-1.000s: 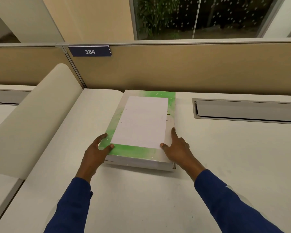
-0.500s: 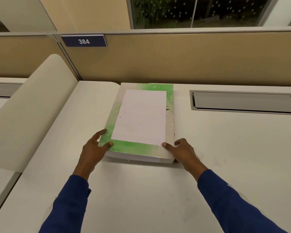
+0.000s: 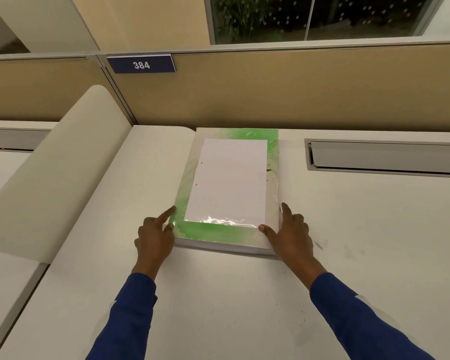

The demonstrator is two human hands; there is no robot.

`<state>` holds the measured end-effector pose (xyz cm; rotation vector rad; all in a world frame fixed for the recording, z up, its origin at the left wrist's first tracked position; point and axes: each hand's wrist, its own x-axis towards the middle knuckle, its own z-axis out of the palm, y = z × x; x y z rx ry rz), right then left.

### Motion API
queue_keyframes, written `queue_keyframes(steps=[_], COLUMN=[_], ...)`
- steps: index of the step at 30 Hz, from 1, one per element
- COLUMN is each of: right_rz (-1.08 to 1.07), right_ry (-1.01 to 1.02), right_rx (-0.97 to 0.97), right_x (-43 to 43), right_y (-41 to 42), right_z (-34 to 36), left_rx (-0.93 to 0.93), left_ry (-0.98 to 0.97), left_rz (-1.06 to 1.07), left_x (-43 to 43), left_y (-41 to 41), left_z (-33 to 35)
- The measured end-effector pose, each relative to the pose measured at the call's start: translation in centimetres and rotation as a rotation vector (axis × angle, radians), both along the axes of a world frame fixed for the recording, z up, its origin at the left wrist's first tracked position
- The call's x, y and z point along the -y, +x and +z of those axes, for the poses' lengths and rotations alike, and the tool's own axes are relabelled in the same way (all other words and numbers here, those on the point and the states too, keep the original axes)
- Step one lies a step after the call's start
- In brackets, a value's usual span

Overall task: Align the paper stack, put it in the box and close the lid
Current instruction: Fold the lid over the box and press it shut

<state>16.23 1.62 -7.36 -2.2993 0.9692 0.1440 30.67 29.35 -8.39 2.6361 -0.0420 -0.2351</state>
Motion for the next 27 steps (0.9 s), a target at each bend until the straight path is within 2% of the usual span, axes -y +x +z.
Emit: queue_keyframes(steps=[4,10,16,27], right_rz=[0.068,0.199,0.221,0.183], right_ry=[-0.008,-0.122,-0.237,-0.23], right_rx=[0.032,0.116,0.106,0.102], right_x=[0.3,2.5,4.4,4.9], right_y=[0.7,6.1,9.7,14.0], right_z=[-0.1,-0.6,-2.6,-3.4], left_rx=[0.073,0.125,0.109,0.093], left_ry=[0.157,0.162,0.14,0.172], left_rz=[-0.116,-0.388,-0.375,-0.385], left_x=[1.3,6.5,8.4,9.5], left_y=[1.7,8.6,12.0,16.2], left_z=[0.7,-0.4,-2.5,-2.7])
